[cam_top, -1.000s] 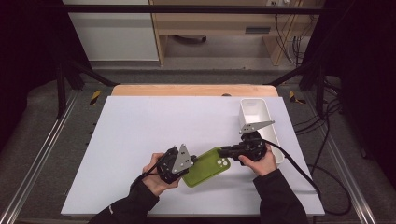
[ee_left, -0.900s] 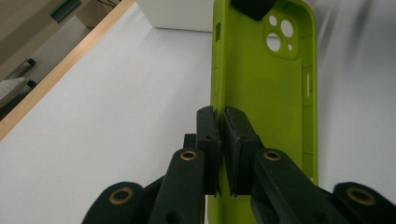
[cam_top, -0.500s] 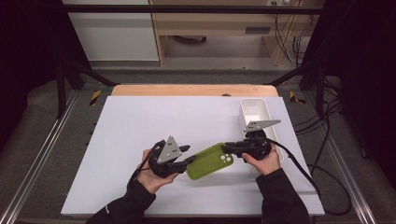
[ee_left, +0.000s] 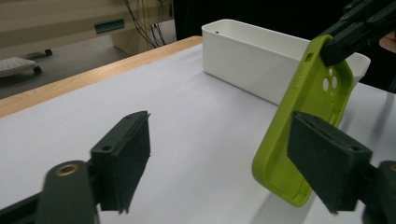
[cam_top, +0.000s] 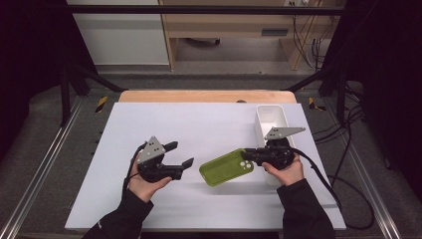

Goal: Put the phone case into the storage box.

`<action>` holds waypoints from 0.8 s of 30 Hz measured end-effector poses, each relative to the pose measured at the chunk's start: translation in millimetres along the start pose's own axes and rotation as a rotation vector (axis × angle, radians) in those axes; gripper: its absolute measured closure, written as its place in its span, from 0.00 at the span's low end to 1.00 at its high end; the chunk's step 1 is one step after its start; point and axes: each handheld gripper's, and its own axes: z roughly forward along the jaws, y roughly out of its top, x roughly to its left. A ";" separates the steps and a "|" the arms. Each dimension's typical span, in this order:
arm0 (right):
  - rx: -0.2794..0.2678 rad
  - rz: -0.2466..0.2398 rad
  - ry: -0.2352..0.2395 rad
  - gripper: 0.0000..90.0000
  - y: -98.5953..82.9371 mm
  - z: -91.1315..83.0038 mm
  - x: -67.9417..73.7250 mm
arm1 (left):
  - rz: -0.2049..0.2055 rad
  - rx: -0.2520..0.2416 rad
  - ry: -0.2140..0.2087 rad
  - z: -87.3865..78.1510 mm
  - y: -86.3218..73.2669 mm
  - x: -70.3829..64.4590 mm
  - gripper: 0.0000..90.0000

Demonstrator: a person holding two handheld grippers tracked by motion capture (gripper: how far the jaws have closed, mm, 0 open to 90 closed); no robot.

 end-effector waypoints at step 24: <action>-0.022 -0.054 -0.066 0.89 5.9 -21.7 1.8 | -0.052 -0.011 0.066 -34.4 -39.5 40.4 0.03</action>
